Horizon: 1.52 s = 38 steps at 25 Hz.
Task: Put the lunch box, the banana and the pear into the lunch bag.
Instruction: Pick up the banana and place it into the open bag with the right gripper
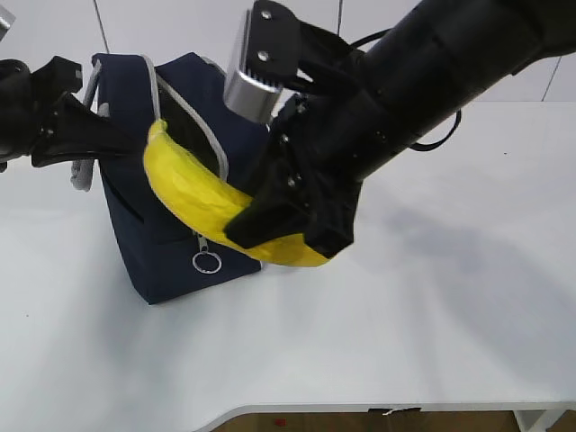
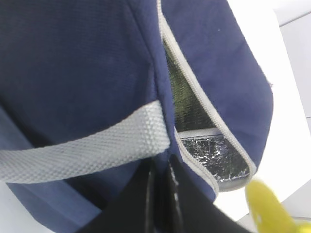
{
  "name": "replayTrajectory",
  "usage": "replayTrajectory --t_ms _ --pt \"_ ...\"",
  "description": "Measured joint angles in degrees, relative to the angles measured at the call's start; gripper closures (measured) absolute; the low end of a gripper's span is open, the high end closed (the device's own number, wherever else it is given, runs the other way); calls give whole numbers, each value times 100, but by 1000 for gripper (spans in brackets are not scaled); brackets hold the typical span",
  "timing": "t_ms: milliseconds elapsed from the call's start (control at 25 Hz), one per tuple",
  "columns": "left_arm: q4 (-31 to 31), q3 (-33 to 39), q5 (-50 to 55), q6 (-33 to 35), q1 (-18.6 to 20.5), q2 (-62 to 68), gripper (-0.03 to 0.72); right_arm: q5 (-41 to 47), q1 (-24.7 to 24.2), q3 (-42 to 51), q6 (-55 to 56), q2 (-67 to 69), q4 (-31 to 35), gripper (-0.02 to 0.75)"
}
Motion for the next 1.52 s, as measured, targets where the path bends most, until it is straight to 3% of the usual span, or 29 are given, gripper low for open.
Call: replayTrajectory --t_ms 280,480,680,960,1160,1520 --pt "-7 0 0 0 0 0 689 -73 0 0 119 0 2022 446" --pt "-7 0 26 8 0 0 690 -1409 0 0 1358 21 3394 446" --pt "-13 0 63 8 0 0 690 -2187 -10 -225 1569 400 4423 446" --pt "-28 0 67 8 0 0 690 -2261 -10 -1468 1582 1277 4424 446" --pt "-28 0 67 8 0 0 690 -2285 -10 -2057 1586 1710 3868 446" --pt "-55 0 67 8 0 0 690 -2169 -10 -2116 1938 2313 2689 446"
